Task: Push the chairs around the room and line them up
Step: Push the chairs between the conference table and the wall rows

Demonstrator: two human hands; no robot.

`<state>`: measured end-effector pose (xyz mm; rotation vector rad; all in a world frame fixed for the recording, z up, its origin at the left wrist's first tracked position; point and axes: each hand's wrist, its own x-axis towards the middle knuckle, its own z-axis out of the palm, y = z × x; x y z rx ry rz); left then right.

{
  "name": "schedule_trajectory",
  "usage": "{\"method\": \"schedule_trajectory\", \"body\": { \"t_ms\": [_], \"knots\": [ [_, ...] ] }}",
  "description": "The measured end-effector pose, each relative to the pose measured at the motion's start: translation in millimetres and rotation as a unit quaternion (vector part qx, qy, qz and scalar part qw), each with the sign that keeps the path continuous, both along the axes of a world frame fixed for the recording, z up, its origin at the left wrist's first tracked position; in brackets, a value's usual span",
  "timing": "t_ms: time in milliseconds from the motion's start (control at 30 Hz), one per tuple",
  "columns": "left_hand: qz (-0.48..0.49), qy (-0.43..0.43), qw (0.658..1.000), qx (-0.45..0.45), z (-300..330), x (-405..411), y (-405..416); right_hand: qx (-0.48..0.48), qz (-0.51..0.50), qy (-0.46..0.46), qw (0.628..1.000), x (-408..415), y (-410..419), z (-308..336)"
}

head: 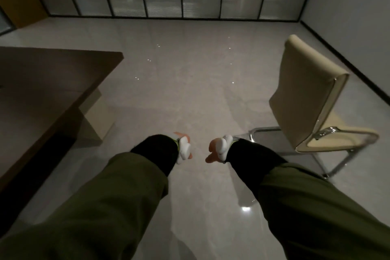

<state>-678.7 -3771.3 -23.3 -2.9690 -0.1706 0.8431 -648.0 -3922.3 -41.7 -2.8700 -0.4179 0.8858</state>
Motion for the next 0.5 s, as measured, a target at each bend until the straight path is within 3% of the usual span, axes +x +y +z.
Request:
{"method": "schedule_trajectory", "body": {
  "t_ms": [500],
  "knots": [
    [-0.121,-0.011,0.99,-0.076,-5,135,-73,-0.049,-0.067,-0.044,0.996,96,-86,-10]
  ]
}}
